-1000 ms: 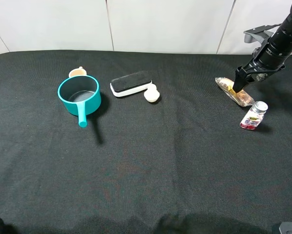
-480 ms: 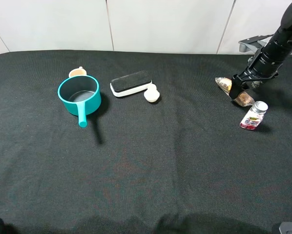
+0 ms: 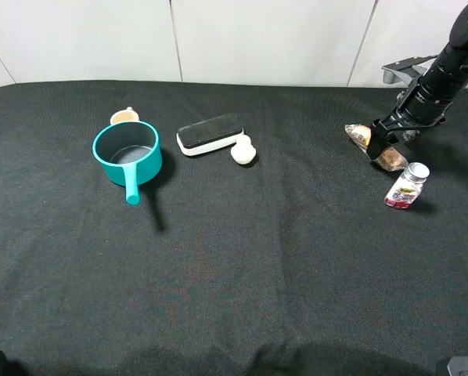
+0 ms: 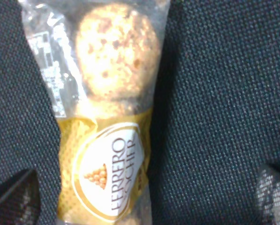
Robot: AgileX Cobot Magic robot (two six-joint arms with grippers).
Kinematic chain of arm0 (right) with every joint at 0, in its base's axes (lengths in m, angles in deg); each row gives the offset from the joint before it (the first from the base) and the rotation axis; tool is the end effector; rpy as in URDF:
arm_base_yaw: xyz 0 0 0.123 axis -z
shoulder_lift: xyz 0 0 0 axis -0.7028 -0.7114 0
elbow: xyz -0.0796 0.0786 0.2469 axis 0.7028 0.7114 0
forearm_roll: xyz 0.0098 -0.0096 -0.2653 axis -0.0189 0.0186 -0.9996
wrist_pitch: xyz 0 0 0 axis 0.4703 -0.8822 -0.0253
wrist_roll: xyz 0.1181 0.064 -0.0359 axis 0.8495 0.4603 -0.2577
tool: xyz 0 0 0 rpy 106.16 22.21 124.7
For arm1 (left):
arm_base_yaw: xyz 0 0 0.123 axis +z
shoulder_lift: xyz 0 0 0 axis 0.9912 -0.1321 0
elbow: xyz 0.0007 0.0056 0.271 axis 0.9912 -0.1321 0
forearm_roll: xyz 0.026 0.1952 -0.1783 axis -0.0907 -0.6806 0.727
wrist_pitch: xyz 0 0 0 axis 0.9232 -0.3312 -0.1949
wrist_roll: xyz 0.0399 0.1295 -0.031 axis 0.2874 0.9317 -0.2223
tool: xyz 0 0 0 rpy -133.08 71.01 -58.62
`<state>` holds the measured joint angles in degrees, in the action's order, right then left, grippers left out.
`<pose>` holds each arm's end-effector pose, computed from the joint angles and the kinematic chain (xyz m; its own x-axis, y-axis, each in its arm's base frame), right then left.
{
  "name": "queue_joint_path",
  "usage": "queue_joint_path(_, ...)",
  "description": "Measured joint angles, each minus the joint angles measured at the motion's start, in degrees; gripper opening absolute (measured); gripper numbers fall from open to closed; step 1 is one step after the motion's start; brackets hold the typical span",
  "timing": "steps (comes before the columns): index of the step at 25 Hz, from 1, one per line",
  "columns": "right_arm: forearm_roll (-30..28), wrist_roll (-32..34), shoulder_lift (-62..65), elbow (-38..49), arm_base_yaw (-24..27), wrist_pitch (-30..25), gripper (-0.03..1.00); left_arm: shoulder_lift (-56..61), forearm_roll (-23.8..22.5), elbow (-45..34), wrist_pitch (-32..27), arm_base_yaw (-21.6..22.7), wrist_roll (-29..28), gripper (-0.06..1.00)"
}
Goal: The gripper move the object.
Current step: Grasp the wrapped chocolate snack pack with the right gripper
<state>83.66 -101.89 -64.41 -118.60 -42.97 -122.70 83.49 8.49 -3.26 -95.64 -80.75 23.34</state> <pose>0.4123 0.0073 0.0495 -0.8770 -0.4535 -0.1587 -0.4682 0.8808 0.0705 0.0628 0.0188 0.2603 -0.4585 0.0146 -0.8886 -0.1242 0.9890 0.0803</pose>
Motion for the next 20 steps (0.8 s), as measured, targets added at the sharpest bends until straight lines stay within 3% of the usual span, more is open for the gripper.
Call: queue_joint_path(20,0.6,-0.2,-2.6,0.0,0.0,1.0,0.69,0.0,0.0,0.0,0.0,0.0,0.0,0.99)
